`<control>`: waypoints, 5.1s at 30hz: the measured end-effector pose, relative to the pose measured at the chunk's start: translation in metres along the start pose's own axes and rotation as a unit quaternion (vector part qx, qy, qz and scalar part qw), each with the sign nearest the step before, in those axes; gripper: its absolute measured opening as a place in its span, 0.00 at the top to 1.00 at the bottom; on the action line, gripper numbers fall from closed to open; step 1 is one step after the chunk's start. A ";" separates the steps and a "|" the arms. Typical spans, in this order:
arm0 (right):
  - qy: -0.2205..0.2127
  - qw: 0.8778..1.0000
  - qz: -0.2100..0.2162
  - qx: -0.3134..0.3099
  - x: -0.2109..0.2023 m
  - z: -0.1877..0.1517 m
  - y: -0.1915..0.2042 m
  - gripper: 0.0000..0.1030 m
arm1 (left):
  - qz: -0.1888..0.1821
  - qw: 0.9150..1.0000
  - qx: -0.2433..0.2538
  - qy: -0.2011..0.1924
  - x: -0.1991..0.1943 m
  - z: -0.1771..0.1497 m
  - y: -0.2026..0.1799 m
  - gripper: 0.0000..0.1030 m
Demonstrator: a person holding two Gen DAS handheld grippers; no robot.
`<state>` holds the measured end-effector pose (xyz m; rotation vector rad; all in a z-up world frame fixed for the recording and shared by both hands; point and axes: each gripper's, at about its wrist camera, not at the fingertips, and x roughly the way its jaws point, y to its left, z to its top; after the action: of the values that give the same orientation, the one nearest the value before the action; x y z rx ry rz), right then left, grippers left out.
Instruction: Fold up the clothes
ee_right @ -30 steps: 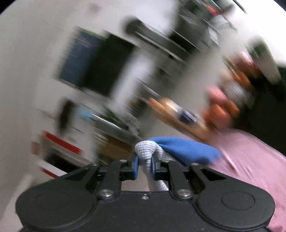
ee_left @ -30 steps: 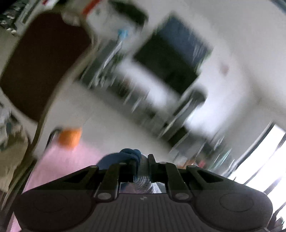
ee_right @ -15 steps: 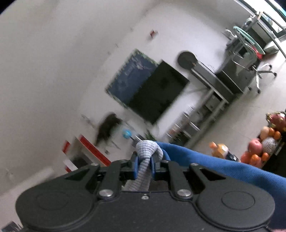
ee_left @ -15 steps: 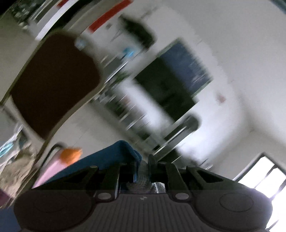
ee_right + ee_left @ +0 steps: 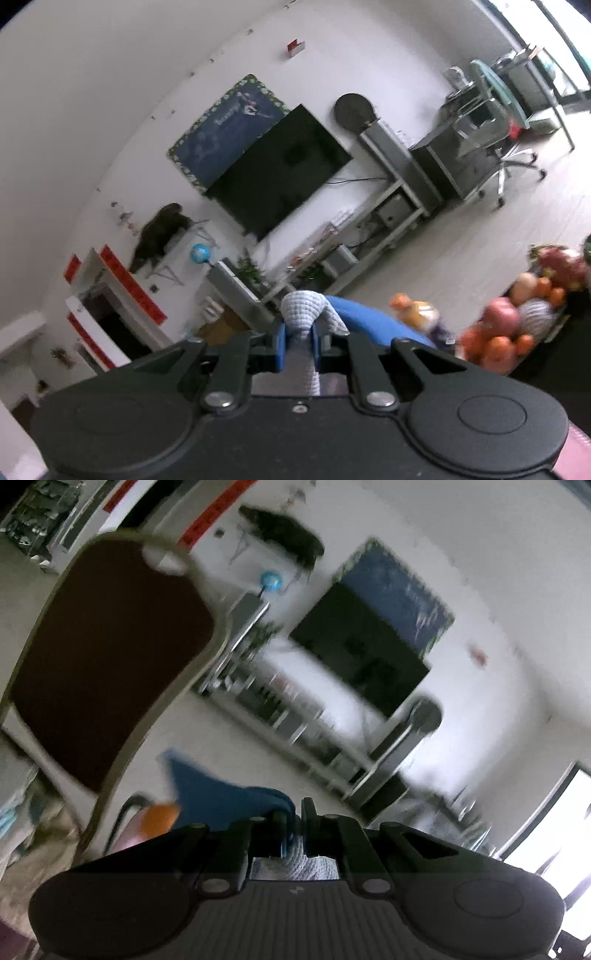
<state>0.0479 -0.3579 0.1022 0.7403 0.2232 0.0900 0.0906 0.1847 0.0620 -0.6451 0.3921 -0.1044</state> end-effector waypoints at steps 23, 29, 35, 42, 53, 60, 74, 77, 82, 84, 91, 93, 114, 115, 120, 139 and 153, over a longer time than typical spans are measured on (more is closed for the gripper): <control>0.265 0.942 -0.163 0.130 0.047 -0.217 -0.236 0.44 | 0.177 0.959 -0.014 0.222 0.079 -0.215 0.134 0.33; 0.275 0.938 -0.140 0.160 0.043 -0.226 -0.241 0.33 | 0.177 0.952 -0.015 0.249 0.084 -0.247 0.135 0.34; 0.291 0.933 -0.166 0.129 0.062 -0.236 -0.237 0.33 | 0.144 0.961 0.006 0.236 0.102 -0.257 0.124 0.37; 0.312 0.931 -0.168 0.081 0.078 -0.249 -0.226 0.41 | 0.136 0.964 0.037 0.226 0.112 -0.266 0.114 0.43; 0.266 0.946 -0.163 0.090 0.076 -0.234 -0.213 0.93 | 0.121 0.969 -0.044 0.208 0.086 -0.218 0.104 0.98; 0.274 0.943 -0.160 0.098 0.040 -0.202 -0.193 0.93 | 0.131 0.960 0.013 0.246 0.066 -0.205 0.085 0.94; 0.348 0.923 -0.154 -0.059 0.065 -0.252 -0.159 0.35 | 0.122 0.944 0.126 0.279 0.050 -0.261 0.054 0.22; 0.348 0.923 -0.129 -0.104 0.076 -0.260 -0.138 0.26 | 0.128 0.943 0.139 0.273 0.087 -0.265 0.047 0.24; 0.338 0.916 -0.131 -0.171 0.111 -0.279 -0.118 0.32 | 0.128 0.939 0.150 0.282 0.132 -0.279 0.038 0.86; 0.342 0.912 -0.137 -0.181 0.122 -0.286 -0.119 0.77 | 0.111 0.939 0.170 0.276 0.130 -0.284 0.031 0.93; 0.356 0.921 -0.059 -0.147 0.062 -0.263 -0.105 0.97 | -0.093 0.931 0.279 0.217 -0.003 -0.273 -0.008 0.91; 0.368 0.918 -0.059 -0.137 0.040 -0.255 -0.109 0.93 | -0.153 0.896 0.326 0.261 -0.038 -0.284 -0.010 0.89; 0.423 0.899 -0.078 -0.081 0.016 -0.271 -0.116 0.29 | 0.031 0.876 0.298 0.379 0.051 -0.339 0.008 0.40; 0.419 0.901 -0.083 -0.080 0.010 -0.271 -0.118 0.27 | 0.029 0.877 0.287 0.384 0.051 -0.339 0.012 0.43; 0.408 0.907 -0.091 -0.044 -0.015 -0.262 -0.122 0.27 | 0.029 0.881 0.275 0.384 0.050 -0.339 0.019 0.95; 0.528 0.847 0.055 -0.030 -0.027 -0.346 -0.095 0.87 | -0.100 0.913 0.190 0.347 0.017 -0.303 0.023 0.91; 0.454 0.872 0.183 0.019 -0.096 -0.286 -0.069 0.88 | -0.214 0.849 0.268 0.403 0.019 -0.293 -0.032 0.67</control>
<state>-0.1121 -0.2361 -0.1332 0.7291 0.9849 0.8101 -0.0048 -0.0104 -0.1379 -0.0845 0.9818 -0.9067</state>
